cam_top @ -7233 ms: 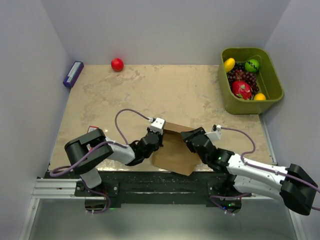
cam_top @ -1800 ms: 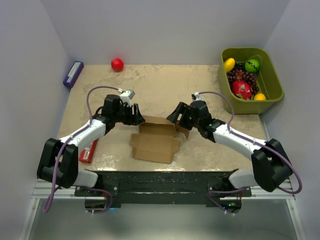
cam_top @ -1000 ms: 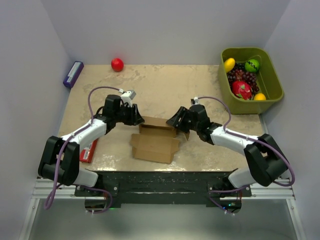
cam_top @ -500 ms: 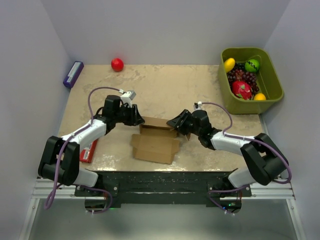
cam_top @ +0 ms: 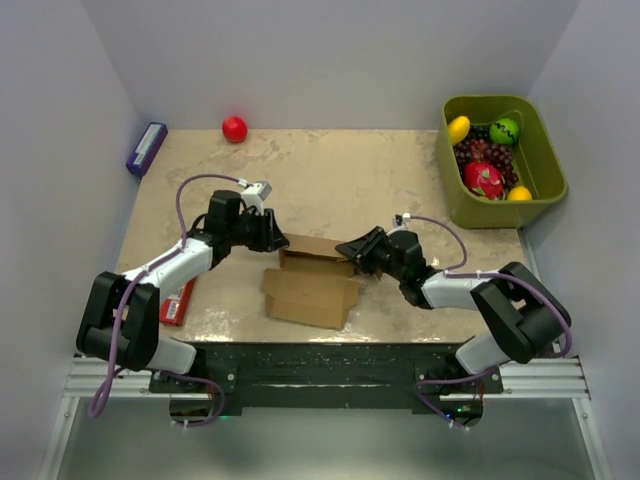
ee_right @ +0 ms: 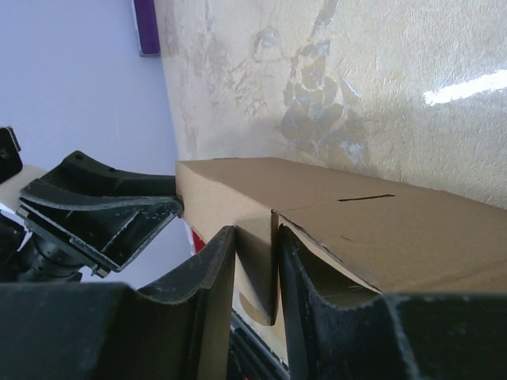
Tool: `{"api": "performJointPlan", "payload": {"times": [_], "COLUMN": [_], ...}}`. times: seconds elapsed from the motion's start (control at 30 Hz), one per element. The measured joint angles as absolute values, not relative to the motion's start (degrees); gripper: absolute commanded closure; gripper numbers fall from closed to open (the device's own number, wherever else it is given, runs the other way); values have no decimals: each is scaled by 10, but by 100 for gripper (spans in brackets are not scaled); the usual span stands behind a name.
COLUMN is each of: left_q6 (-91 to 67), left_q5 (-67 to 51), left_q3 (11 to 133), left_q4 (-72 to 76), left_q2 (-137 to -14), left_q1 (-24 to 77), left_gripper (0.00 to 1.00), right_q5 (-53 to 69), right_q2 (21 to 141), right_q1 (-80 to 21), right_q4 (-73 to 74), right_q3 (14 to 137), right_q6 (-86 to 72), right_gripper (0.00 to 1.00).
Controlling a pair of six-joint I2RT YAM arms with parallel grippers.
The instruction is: Fold the paper box
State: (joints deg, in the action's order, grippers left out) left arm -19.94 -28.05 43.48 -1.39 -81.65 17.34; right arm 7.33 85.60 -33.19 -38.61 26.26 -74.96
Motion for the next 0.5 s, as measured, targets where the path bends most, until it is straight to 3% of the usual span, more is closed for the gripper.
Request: {"api": "performJointPlan", "payload": {"times": [0.27, 0.5], "left_q6": [-199, -200], "left_q5": [-282, -285], "left_q3": [435, 434], "left_q4": [-14, -13], "left_q2": [-817, -818], "left_q1": [173, 173], "left_gripper": [62, 63], "right_q5": [73, 70], "right_q2": [871, 868], "right_q1": [-331, -331], "right_q4": [-452, -455], "right_q3": [240, 238], "right_q6": [-787, -795], "right_gripper": [90, 93]}}
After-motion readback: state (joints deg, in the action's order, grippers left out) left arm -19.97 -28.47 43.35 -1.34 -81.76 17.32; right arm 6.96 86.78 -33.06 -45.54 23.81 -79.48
